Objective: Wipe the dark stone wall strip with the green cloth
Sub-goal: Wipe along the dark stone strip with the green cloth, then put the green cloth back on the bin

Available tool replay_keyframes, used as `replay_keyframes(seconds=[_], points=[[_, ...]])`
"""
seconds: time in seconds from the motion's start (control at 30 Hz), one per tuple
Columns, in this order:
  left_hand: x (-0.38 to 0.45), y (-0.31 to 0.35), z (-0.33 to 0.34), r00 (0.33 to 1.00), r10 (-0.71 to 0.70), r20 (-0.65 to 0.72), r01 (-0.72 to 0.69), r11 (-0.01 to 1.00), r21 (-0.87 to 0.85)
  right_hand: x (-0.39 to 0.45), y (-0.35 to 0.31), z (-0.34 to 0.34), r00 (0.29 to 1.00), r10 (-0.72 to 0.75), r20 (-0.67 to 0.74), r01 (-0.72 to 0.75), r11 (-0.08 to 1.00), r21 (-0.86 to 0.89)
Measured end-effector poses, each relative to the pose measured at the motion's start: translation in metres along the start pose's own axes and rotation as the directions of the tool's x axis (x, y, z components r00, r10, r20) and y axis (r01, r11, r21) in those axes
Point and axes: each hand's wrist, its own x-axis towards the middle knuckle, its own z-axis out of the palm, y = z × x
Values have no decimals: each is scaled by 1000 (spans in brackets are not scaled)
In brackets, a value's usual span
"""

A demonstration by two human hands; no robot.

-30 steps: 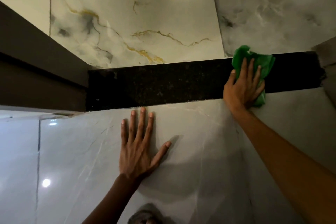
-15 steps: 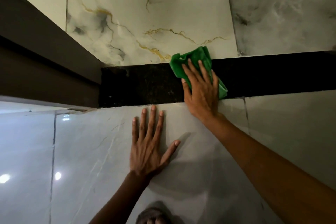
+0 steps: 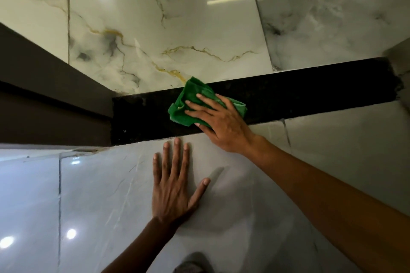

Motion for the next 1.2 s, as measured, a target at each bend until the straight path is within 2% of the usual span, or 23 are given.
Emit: replay_keyframes(seconds=[0.17, 0.23, 0.3, 0.37, 0.4, 0.43, 0.47, 0.5, 0.53, 0.57, 0.6, 0.63, 0.7, 0.77, 0.87, 0.97, 1.07, 1.13, 1.2], points=[[1, 2, -4, 1000, 1, 26, -1, 1000, 7, -28, 9, -18, 997, -76, 30, 72, 991, 109], [3, 3, -6, 999, -8, 51, 7, 1000, 13, -40, 12, -25, 998, -43, 54, 34, 988, 150], [5, 4, -9, 996, -17, 87, 15, 1000, 22, -56, 8, -34, 991, 104, 85, -122, 965, 232], [4, 5, -17, 989, -8, 148, 6, 1000, 14, -74, -2, -46, 930, 338, 143, -367, 859, 358], [4, 3, -21, 983, 0, 186, -3, 1000, 18, -81, -9, -50, 870, 451, 198, -491, 756, 433], [4, 3, -29, 973, 9, 231, -15, 1000, 22, -88, -15, -62, 782, 556, 282, -611, 592, 525], [6, 2, -39, 961, 19, 277, -24, 1000, 14, -94, -19, -76, 662, 638, 393, -696, 330, 637], [9, 3, -54, 948, 21, 317, -21, 1000, -3, -102, -22, -92, 519, 678, 520, -682, -39, 731], [12, 5, -70, 936, 18, 352, -8, 1000, -28, -110, -24, -109, 395, 654, 645, -531, -411, 741], [16, 9, -86, 922, 21, 387, -1, 999, -51, -120, -25, -125, 299, 599, 743, -334, -663, 670], [20, 19, -108, 913, 49, 405, -22, 997, -71, -134, -26, -146, 252, 581, 774, -155, -765, 625], [24, 34, -130, 908, 91, 409, -60, 994, -89, -149, -26, -168, 214, 614, 760, -1, -777, 629], [25, 66, -169, 906, 164, 391, -124, 984, -127, -176, -29, -206, 139, 691, 710, 203, -721, 662], [22, 104, -207, 899, 234, 370, -180, 968, -175, -201, -33, -244, 131, 711, 691, 322, -689, 649], [17, 166, -258, 869, 340, 360, -271, 935, -228, -244, -46, -304, 113, 737, 667, 399, -648, 649], [9, 228, -297, 828, 429, 361, -342, 897, -280, -294, -70, -359, 28, 760, 650, 491, -576, 653], [-4, 287, -328, 769, 524, 367, -427, 848, -316, -344, -109, -413, -1, 760, 650, 583, -528, 617], [-17, 322, -346, 718, 588, 371, -480, 805, -348, -375, -140, -442, -63, 764, 642, 640, -463, 613], [-33, 361, -364, 655, 663, 362, -544, 747, -383, -410, -175, -466, -96, 758, 645, 711, -401, 577]])
